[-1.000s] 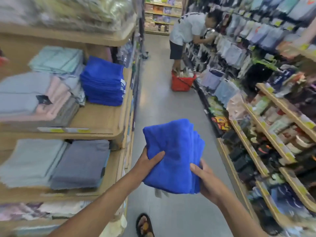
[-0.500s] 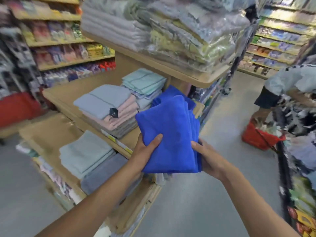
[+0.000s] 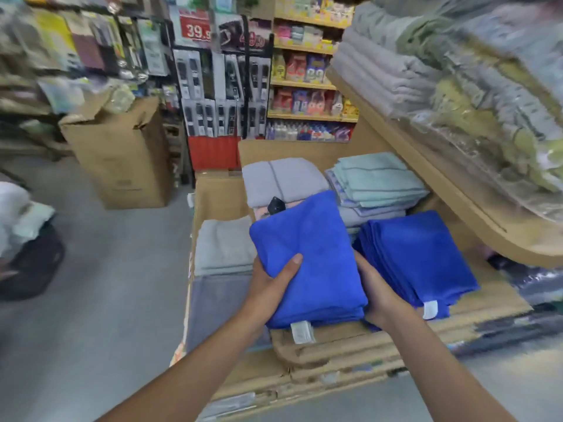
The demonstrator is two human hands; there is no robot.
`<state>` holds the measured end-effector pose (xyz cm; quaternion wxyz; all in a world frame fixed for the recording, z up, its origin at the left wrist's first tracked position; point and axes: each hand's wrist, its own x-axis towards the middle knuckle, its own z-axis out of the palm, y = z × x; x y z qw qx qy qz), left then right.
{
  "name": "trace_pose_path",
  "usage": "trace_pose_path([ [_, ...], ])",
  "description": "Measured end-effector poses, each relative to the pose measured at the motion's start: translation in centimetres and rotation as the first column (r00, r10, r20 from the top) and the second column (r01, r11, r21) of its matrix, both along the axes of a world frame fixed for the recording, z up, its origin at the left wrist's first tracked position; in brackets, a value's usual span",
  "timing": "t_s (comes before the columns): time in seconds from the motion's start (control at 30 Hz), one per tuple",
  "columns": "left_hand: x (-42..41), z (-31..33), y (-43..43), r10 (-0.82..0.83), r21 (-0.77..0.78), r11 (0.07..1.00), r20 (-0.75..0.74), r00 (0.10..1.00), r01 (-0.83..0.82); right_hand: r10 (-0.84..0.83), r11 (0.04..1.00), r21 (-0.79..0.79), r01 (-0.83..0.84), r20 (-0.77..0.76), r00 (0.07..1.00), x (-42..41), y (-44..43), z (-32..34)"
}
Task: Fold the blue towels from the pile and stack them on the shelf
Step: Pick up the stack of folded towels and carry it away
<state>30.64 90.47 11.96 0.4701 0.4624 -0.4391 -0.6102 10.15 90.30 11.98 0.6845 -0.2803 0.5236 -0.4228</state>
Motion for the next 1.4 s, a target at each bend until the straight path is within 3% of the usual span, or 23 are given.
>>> trace_pose_path([
  [0.13, -1.5, -0.5, 0.7, 0.038, 0.09, 0.995, 0.064, 0.997, -0.044, 0.019, 0.999, 0.043, -0.023, 0.079, 0.997, -1.0, 0.4, -1.2],
  [0.4, -4.0, -2.3, 0.1, 0.052, 0.12, 0.989, 0.288, 0.956, -0.09, 0.0, 1.0, -0.005, 0.0, 0.132, 0.991, -3.4, 0.5, -2.3],
  [0.63, -4.8, -4.1, 0.2, 0.093, 0.084, 0.987, 0.392, 0.915, -0.137, 0.042, 0.999, -0.005, -0.042, 0.004, 0.999, -3.6, -0.4, -3.8],
  [0.7, -4.8, -4.6, 0.3, 0.187, 0.038, 0.971, 0.5, 0.846, -0.237, 0.066, 0.998, -0.007, -0.066, -0.042, 0.997, -3.3, -0.7, -4.1],
  [0.77, -4.9, -4.6, 0.9, 0.29, -0.084, 0.946, 0.654, 0.699, -0.314, 0.064, 0.998, -0.006, -0.065, -0.113, 0.992, -3.1, -1.0, -4.0],
  [0.9, -4.8, -5.2, 1.3, 0.431, -0.377, 0.902, 0.777, 0.459, -0.209, 0.051, 0.998, 0.051, -0.038, -0.278, 0.959, -3.2, -1.4, -3.5],
  [0.97, -4.7, -5.4, 1.2, 0.457, -0.416, 0.889, 0.799, 0.39, -0.191, -0.007, 0.999, -0.048, -0.01, -0.343, 0.939, -3.2, -1.1, -2.6],
  [1.07, -5.0, -5.8, 1.3, 0.446, -0.405, 0.895, 0.821, 0.356, -0.186, -0.038, 0.964, -0.255, -0.081, -0.43, 0.902, -3.6, -0.3, -0.4],
  [1.2, -6.2, -5.9, 1.2, 0.416, -0.401, 0.909, 0.862, 0.288, -0.113, -0.094, 0.798, -0.519, -0.305, -0.608, 0.788, -7.1, 0.4, 2.0],
  [1.27, -6.6, -5.2, 1.1, 0.43, -0.432, 0.901, 0.881, 0.2, -0.035, -0.232, 0.701, -0.568, -0.431, -0.753, 0.615, -10.1, 0.4, 2.4],
  [1.33, -6.9, -4.1, 0.8, 0.505, -0.512, 0.854, 0.858, 0.091, 0.087, -0.324, 0.682, -0.502, -0.532, -0.86, 0.395, -13.3, -0.1, 2.6],
  [1.4, -7.6, -3.0, 0.2, 0.603, -0.613, 0.757, 0.789, 0.117, 0.227, -0.321, 0.712, -0.391, -0.584, -0.92, 0.224, -15.8, -0.9, 2.4],
])
